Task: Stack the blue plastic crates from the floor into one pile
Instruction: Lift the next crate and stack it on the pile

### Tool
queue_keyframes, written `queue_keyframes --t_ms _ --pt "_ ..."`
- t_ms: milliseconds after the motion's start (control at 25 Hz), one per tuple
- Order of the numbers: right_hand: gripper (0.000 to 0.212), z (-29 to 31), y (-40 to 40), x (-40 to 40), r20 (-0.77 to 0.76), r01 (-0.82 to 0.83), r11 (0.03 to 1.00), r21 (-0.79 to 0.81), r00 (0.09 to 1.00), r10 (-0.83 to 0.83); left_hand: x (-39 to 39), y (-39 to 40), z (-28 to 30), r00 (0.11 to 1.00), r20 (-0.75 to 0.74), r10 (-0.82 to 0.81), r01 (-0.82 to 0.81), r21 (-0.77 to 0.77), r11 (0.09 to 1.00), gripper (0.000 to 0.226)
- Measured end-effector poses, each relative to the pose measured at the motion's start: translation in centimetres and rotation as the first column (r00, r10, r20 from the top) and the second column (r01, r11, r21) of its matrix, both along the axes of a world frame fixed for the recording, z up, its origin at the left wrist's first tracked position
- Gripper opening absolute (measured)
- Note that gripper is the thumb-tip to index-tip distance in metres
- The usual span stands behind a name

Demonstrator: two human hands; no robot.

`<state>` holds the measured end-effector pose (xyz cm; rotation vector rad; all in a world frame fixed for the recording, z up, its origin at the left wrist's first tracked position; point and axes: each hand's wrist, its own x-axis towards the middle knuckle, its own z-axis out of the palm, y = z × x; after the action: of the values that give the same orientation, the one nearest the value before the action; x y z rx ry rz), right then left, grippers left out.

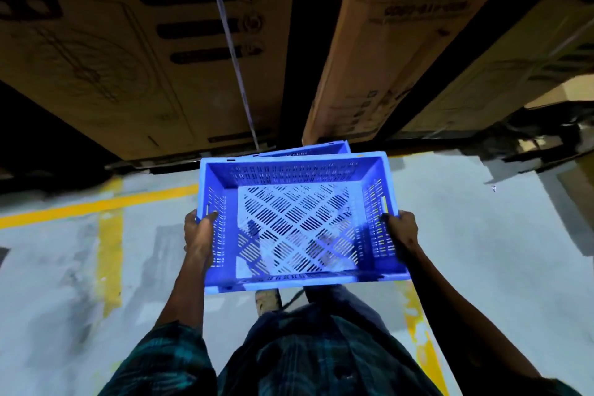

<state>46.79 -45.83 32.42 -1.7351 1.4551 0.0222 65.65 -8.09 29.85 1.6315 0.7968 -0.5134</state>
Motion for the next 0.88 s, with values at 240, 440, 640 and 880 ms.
queue_keyframes --t_ms 240,440,640,880 --pt "0.024 -1.9 -6.2 6.3 -0.014 -0.063 0.996 0.056 0.998 0.063 4.1 -5.1 -1.4 0.995 -0.092 0.042 -0.040 0.017 0.999 0.037" --pt "0.030 -4.3 -11.3 10.4 -0.054 -0.187 0.980 0.068 0.980 0.191 7.5 -9.1 -3.9 0.993 -0.088 0.083 -0.077 0.073 0.994 0.031" --pt "0.040 -7.2 -15.7 14.6 -0.044 -0.216 0.971 0.102 0.974 0.221 10.2 -13.1 -6.0 0.992 -0.083 0.092 -0.085 0.088 0.992 0.014" --pt "0.038 -11.9 -19.7 16.7 -0.036 -0.203 0.969 0.138 0.977 0.210 11.3 -15.2 -9.2 0.988 -0.147 0.039 -0.034 0.035 0.999 0.010"
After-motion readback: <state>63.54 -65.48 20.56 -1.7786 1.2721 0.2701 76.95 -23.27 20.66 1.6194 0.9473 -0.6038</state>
